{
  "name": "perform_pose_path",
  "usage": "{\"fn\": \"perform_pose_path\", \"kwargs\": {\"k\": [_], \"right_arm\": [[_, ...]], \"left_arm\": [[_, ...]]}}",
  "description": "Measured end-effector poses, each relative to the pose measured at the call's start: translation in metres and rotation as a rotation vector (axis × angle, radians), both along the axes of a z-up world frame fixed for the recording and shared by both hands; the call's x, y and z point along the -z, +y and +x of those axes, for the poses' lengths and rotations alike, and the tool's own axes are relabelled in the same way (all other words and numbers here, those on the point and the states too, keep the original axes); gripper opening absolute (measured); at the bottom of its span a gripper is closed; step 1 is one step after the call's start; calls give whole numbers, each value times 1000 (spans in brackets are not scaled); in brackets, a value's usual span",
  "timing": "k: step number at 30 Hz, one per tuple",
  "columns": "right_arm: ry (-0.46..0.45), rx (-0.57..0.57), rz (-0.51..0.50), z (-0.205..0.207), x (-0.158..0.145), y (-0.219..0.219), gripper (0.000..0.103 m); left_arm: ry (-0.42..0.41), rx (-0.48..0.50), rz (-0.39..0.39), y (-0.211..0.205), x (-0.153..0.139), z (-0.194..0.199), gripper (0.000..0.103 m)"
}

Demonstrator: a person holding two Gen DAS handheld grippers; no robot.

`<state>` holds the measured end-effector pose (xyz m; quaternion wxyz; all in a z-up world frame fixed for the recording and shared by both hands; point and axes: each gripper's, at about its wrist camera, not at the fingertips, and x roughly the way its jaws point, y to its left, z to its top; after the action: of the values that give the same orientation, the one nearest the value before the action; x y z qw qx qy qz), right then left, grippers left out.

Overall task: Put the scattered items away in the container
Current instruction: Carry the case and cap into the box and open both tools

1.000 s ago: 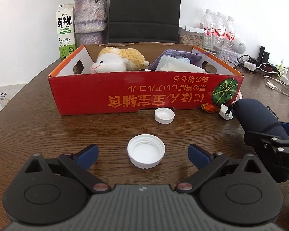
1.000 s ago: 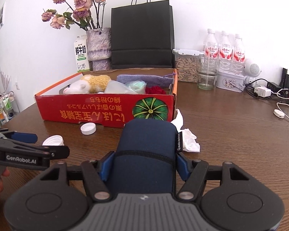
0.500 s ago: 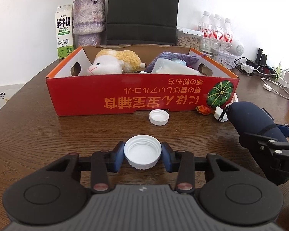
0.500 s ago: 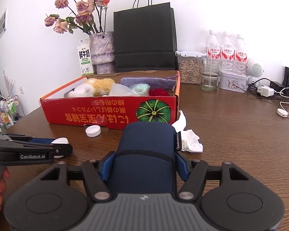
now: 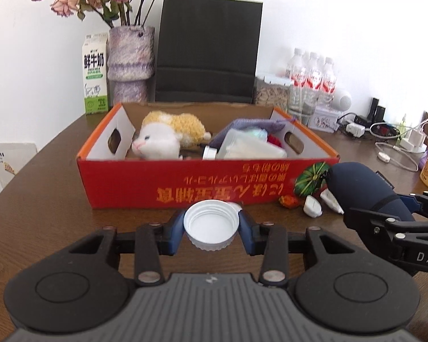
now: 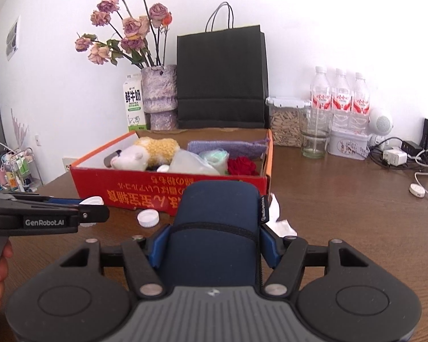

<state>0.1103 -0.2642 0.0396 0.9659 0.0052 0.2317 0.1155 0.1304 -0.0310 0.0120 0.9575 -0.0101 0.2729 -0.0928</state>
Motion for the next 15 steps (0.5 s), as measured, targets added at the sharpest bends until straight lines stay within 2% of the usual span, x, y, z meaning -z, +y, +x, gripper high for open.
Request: {"fn": "perform_pose_path", "kwargs": {"k": [9,15], "right_arm": [[-62,-19,-15,31,-28,16,63],[-87,1,-14,68,-41,19,63]], "left_arm": [[-97,4,-15,-1,-33,23,41],[-124,-21,-35,0,-43,52,41]]}}
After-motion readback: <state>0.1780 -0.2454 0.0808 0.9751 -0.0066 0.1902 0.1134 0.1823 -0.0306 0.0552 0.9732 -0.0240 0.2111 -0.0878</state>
